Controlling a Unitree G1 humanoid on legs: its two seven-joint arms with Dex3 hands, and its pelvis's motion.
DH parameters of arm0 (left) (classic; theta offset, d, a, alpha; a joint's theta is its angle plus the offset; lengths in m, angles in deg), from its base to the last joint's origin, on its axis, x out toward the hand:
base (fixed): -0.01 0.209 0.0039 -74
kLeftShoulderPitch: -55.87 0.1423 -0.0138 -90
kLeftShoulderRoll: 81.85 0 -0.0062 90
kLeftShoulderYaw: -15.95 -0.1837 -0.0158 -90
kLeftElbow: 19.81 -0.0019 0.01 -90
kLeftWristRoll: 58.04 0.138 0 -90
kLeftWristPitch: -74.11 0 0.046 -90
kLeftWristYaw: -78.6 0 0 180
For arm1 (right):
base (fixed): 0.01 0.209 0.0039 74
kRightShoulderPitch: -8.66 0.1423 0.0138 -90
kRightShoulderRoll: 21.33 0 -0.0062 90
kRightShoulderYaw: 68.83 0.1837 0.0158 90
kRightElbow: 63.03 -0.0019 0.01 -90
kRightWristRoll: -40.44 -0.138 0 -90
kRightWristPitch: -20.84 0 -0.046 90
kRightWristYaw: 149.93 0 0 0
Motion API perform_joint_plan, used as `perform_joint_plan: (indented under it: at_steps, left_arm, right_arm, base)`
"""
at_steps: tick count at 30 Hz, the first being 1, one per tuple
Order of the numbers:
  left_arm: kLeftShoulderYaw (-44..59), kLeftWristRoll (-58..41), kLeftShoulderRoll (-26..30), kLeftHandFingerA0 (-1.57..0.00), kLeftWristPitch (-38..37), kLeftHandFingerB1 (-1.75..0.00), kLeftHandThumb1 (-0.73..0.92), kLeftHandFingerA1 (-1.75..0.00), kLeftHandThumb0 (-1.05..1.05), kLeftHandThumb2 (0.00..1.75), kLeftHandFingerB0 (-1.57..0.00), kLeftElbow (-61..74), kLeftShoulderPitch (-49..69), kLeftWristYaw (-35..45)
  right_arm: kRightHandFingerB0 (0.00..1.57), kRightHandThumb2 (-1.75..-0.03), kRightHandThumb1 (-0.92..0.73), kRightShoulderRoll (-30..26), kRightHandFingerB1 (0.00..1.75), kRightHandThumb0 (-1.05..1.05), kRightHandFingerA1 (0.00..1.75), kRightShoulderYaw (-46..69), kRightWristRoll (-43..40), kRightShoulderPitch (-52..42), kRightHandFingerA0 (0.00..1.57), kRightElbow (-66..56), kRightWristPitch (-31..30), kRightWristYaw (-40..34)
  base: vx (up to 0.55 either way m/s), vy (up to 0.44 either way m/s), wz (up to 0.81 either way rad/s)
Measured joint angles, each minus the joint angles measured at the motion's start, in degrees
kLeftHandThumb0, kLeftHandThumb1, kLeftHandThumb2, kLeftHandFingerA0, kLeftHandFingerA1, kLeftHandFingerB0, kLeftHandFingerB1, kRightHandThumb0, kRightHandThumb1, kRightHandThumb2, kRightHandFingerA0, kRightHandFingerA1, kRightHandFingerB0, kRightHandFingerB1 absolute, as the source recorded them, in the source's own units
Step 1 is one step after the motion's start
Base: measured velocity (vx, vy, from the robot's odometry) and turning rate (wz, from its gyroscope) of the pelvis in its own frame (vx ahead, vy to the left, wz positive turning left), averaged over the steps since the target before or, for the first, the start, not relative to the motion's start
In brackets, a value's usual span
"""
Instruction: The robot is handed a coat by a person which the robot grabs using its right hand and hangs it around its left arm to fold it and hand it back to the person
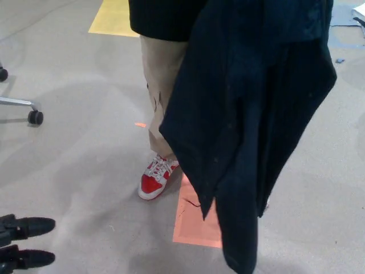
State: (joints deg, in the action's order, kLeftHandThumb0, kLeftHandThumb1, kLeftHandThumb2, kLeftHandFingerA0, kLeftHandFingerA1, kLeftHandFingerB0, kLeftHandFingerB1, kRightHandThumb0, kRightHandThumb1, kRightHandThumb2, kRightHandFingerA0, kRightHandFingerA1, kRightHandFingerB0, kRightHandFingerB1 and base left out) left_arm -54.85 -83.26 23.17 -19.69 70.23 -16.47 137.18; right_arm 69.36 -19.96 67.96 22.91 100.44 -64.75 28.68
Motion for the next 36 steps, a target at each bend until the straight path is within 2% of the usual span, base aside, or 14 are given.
perform_joint_plan:
  at_steps: [1,2,4,6,7,10,13,14,17,21,27,28,33,36]
  left_arm:
    - [-0.52,-0.52,0.59,-0.30,0.42,-0.49,0.70,-0.56,-0.81,1.06,-0.25,1.39,0.02,0.66]
    - [-1.61,-1.27,1.43,-0.33,0.97,-0.40,0.83,-0.46,-0.78,0.65,-0.32,3.62,-0.14,1.74]
    - [-4.55,-2.74,3.01,-0.36,2.21,-0.39,0.82,-0.44,-0.74,0.64,-0.30,7.77,-0.81,3.80]
    - [-7.65,-3.48,3.57,-0.36,3.25,-0.37,0.85,-0.42,-0.69,0.65,-0.27,10.68,-2.13,5.05]
    - [-11.42,-4.01,3.32,-0.36,4.37,-0.36,0.84,-0.42,-0.72,0.65,-0.27,12.85,-4.19,5.93]
    - [-19.08,-4.12,1.18,-0.35,6.39,-0.33,0.84,-0.39,-0.72,0.65,-0.26,13.67,-9.52,6.21]
    - [-26.22,-2.55,-1.56,-0.32,8.74,-0.33,0.84,-0.41,-0.71,0.65,-0.21,12.42,-15.85,5.15]
    - [-28.09,-1.83,-2.51,-0.26,9.11,-0.43,0.69,-0.48,-0.74,0.90,-0.19,11.74,-17.53,4.62]
    - [-33.37,1.27,-6.51,-0.25,9.63,-0.43,0.68,-0.47,-0.75,0.91,-0.18,8.03,-22.55,2.27]
    - [-37.92,4.97,-11.00,-0.24,11.05,-0.43,0.65,-0.48,-0.74,0.88,-0.18,2.71,-27.50,-1.51]
    - [-41.00,9.24,-18.37,-0.29,13.91,-0.33,0.79,-0.39,-0.71,0.63,-0.20,-5.58,-34.10,-7.50]
    - [-41.33,9.94,-19.51,-0.24,14.03,-0.43,0.66,-0.47,-0.73,0.88,-0.18,-7.16,-35.25,-8.46]
    - [-42.12,12.90,-24.21,-0.32,14.22,-0.35,0.80,-0.40,-0.68,0.64,-0.29,-12.85,-39.79,-12.37]
    - [-42.20,14.20,-27.50,-0.30,14.23,-0.33,0.77,-0.38,-0.69,0.63,-0.27,-16.20,-42.27,-14.64]
  right_arm:
    - [0.68,-0.61,-0.68,0.18,1.34,-0.21,1.64,0.05,0.15,0.19,0.81,0.23,0.06,-0.22]
    - [0.73,-0.60,-0.69,0.61,1.19,-0.23,1.50,0.20,0.35,0.56,0.82,0.48,0.16,-0.59]
    - [0.76,-0.65,-0.77,1.97,0.93,-0.34,1.36,0.67,0.90,1.72,0.84,0.89,0.56,-1.47]
    - [0.82,-0.66,-0.73,3.23,0.87,-0.33,1.52,1.34,1.35,3.01,0.83,1.15,0.94,-2.19]
    - [0.87,-0.61,-0.70,4.89,0.65,-0.32,1.27,2.10,1.63,4.70,0.88,1.28,1.42,-2.81]
    - [0.87,-0.63,-0.76,7.96,0.61,-0.39,1.16,3.96,1.89,7.06,0.92,1.27,2.86,-3.98]
    - [0.87,-0.62,-0.64,10.83,0.84,-0.22,1.43,5.75,1.97,8.40,0.84,1.26,3.97,-4.33]
    - [0.84,-0.65,-0.69,11.48,0.86,-0.27,1.51,5.92,2.04,8.61,0.81,1.23,4.36,-4.37]
    - [0.79,-0.62,-0.73,13.80,0.56,-0.34,1.19,6.24,2.22,8.66,0.86,1.14,5.74,-4.26]
    - [0.74,-0.62,-0.74,16.34,0.49,-0.36,0.89,7.45,2.28,8.66,0.88,0.71,7.44,-3.82]
    - [0.75,-0.64,-0.77,20.54,0.52,-0.34,1.14,10.65,1.94,8.98,0.84,-1.05,10.10,-2.14]
    - [0.75,-0.63,-0.75,21.12,0.52,-0.34,1.09,11.57,1.66,9.19,0.86,-1.54,10.55,-1.43]
    - [0.68,-0.64,-0.78,23.72,0.52,-0.34,0.89,15.47,0.86,10.57,0.81,-4.23,11.60,1.67]
    - [0.86,-0.65,-0.78,24.59,0.70,-0.34,1.30,16.33,0.75,10.47,0.90,-6.34,12.64,2.88]
  base:
    - [0.00,0.000,0.00]
    - [0.00,0.000,0.00]
    - [0.00,0.000,0.00]
    - [0.00,0.000,0.00]
    - [0.00,0.000,0.00]
    - [0.00,0.000,0.00]
    - [0.00,0.000,0.00]
    - [0.00,0.000,0.00]
    - [0.00,0.000,0.00]
    - [0.00,0.000,0.00]
    - [0.00,0.000,0.00]
    - [0.00,0.000,0.00]
    - [0.00,0.000,0.00]
    - [0.00,0.000,0.00]
